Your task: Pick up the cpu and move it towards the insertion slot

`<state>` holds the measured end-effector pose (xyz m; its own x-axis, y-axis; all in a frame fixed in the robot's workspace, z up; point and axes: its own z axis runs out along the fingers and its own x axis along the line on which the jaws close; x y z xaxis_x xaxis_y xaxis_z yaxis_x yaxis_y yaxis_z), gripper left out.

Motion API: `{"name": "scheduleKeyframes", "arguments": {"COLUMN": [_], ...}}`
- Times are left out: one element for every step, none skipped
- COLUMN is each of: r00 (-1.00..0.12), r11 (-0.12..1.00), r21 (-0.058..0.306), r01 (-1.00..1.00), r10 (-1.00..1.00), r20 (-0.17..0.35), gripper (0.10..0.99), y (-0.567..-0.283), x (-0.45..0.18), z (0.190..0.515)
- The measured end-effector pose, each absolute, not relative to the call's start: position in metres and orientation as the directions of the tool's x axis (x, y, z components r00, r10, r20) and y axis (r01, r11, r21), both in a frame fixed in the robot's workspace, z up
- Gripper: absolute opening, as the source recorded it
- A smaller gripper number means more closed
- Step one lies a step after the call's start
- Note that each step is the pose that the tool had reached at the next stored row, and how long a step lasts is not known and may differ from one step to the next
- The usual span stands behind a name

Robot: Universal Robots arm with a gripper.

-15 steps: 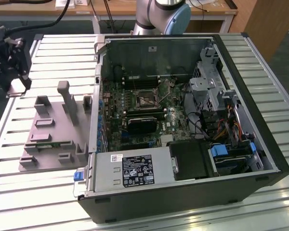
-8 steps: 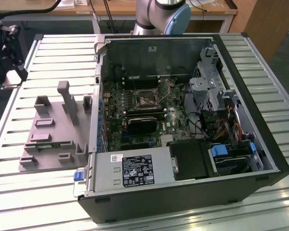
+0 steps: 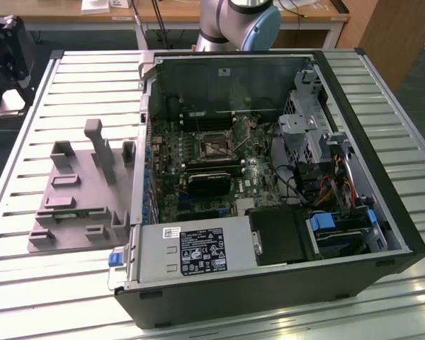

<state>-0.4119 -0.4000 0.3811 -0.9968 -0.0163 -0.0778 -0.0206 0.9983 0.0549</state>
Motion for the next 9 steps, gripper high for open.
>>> {"name": "scheduleKeyframes", "arguments": {"r00": [-0.997,-0.997,-0.997,-0.997,-0.997,-0.997,-0.997,-0.997,-0.997], "r11": [0.998,0.998,0.998,0.998,0.998,0.998,0.998,0.998,0.998], "r21": [0.055,0.055,0.055,0.055,0.055,0.055,0.055,0.055,0.055], "r01": [-0.021,-0.021,-0.021,-0.021,-0.021,-0.021,-0.021,-0.021,-0.021], "r10": [-0.016,-0.016,-0.016,-0.016,-0.016,-0.016,-0.016,-0.016,-0.016], "r20": [-0.079,-0.079,-0.080,-0.080,-0.080,-0.079,-0.079,-0.079,-0.079], "gripper": [0.541,0.541,0.541,0.541,0.541,0.541,0.541,0.541,0.541], "y": [-0.4000,-0.4000,-0.4000,-0.4000,-0.4000,-0.4000,-0.4000,-0.3999,-0.3999], "x": [-0.4119,-0.4119,-0.4119,-0.4119,-0.4119,-0.4119,-0.4119,-0.4116,-0.4108], "z": [0.3823,0.3828,0.3827,0.3827,0.3828,0.3829,0.3829,0.3830,0.3831]}}
